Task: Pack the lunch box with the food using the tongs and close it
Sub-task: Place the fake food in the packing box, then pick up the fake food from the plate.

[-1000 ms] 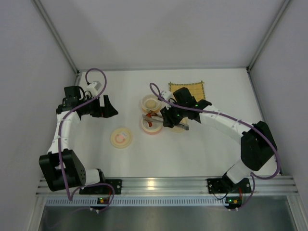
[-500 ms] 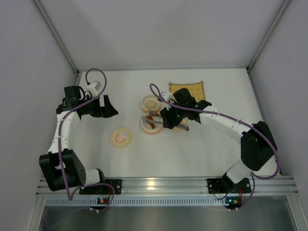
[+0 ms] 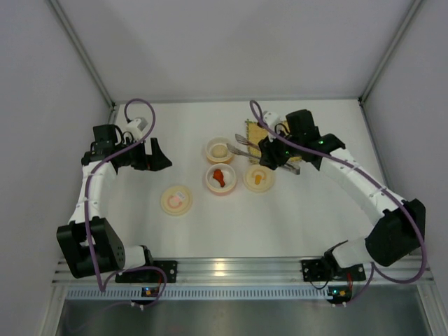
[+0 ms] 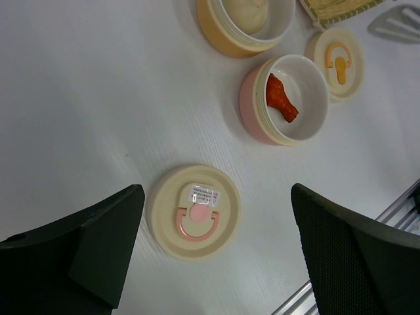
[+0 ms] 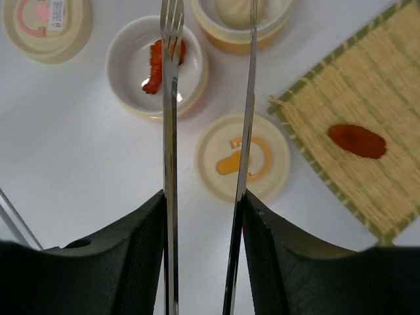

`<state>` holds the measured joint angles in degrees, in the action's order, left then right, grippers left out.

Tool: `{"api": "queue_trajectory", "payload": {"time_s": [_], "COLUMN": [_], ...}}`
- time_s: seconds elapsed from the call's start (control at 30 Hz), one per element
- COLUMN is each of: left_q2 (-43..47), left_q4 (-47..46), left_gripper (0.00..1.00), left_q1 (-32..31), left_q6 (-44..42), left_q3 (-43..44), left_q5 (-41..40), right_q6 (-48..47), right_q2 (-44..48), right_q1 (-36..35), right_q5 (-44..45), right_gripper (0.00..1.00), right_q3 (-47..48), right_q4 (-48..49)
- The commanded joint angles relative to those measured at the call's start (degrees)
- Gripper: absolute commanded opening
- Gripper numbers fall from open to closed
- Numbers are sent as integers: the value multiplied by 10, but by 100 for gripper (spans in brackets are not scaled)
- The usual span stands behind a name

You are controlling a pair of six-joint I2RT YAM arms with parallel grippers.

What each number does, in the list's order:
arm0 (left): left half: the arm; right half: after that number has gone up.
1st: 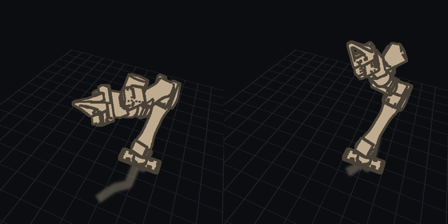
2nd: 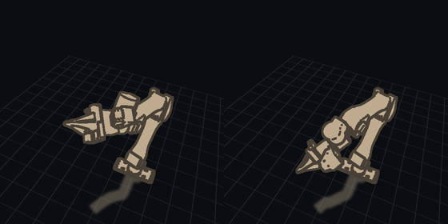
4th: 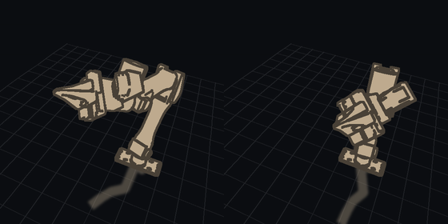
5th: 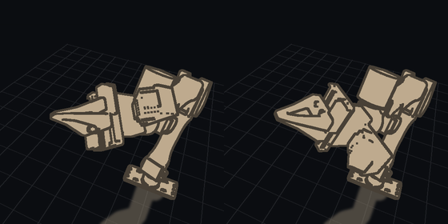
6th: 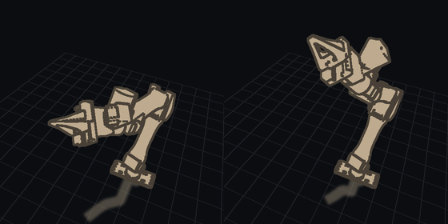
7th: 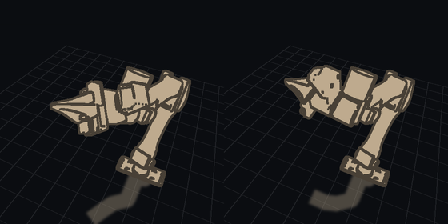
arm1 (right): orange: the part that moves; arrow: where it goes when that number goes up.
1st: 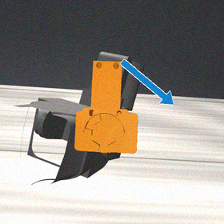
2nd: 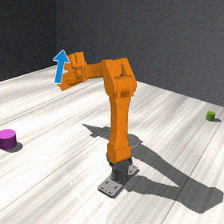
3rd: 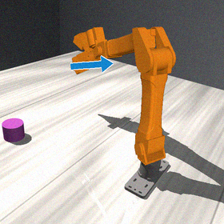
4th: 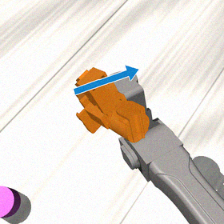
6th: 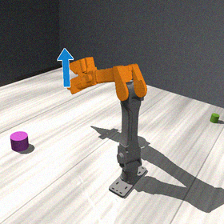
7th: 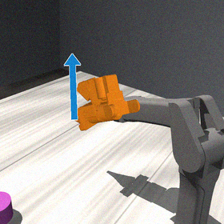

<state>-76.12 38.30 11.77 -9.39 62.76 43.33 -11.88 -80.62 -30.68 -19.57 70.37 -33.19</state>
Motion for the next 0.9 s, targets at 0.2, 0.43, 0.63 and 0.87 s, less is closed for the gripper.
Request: {"api": "queue_trajectory", "payload": {"time_s": [0.2, 0.43, 0.63, 0.87], "left_q2": [10, 2, -3, -8], "left_q4": [-4, -7, -7, -9], "left_gripper": [98, 98, 98, 98], "left_q1": [4, 4, 4, 4], "left_q6": [-13, -12, -12, -12], "left_q3": [26, 26, 27, 24], "left_q5": [35, 44, 43, 42], "right_q6": [-259, -336, -357, -352], "right_q2": [-23, -90, -142, -178], "right_q1": [170, 236, 260, 271], "right_q5": [-62, -80, -73, -71], "right_gripper": [46, 48, 49, 49], "right_q3": [72, 102, 125, 144], "right_q4": [-181, -227, -213, -181]}}
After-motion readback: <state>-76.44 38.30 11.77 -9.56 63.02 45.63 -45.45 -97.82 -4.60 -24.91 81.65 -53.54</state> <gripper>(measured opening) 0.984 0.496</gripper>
